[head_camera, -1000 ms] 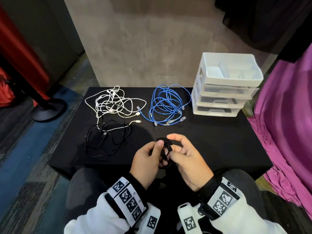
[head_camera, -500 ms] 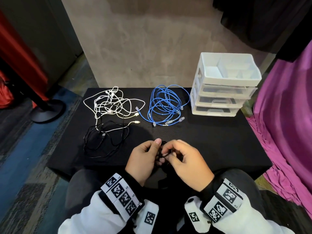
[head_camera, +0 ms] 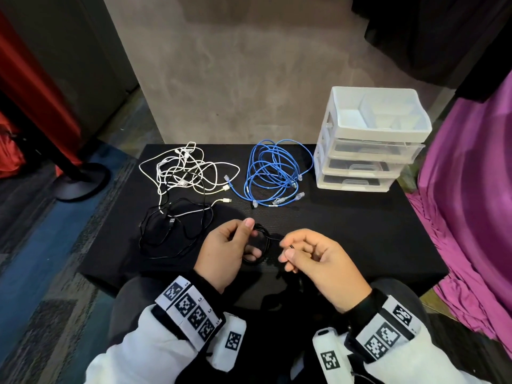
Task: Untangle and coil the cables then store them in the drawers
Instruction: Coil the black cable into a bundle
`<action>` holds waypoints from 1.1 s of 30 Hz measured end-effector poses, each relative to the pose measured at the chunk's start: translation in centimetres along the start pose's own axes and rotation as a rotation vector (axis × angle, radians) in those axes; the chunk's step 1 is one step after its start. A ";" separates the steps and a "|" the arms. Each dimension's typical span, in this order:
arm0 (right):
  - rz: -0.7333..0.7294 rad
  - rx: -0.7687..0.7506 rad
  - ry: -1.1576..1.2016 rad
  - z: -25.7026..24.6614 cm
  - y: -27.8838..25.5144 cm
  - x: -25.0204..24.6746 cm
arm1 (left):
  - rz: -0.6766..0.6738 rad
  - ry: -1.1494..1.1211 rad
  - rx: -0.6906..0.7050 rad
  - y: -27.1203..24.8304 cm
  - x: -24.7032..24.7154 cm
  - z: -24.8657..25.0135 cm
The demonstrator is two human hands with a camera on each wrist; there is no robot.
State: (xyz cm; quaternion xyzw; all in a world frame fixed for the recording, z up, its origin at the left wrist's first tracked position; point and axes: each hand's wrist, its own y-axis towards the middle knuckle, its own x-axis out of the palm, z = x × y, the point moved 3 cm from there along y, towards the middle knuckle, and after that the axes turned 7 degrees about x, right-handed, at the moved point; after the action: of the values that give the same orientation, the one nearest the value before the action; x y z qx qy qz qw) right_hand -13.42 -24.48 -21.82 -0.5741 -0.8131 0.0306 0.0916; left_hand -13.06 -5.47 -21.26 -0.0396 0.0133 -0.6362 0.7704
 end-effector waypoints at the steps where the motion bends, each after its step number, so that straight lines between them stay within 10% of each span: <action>1: 0.027 0.017 -0.050 0.3 0.1 -0.2 | 0.006 -0.040 -0.021 -0.1 0.1 0.1; 7: 0.355 -0.060 -0.390 1.0 0.9 -0.5 | -0.023 -0.250 -0.098 -0.8 1.1 0.6; 12: 0.095 0.149 0.324 0.4 0.2 2.2 | -0.030 -0.354 -0.090 -1.4 1.7 0.5; 21: 0.096 0.342 0.305 0.0 0.4 2.6 | -0.006 0.070 0.189 -0.9 1.4 0.3; 33: -0.146 0.293 0.162 -0.3 -0.3 3.0 | -0.100 -0.045 0.050 -0.3 0.4 0.6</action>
State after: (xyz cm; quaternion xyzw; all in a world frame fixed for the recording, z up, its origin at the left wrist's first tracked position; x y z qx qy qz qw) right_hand -14.61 -21.79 -21.15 -0.4944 -0.8295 0.0957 0.2417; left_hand -13.19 -5.91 -20.62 -0.0354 -0.0220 -0.6729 0.7386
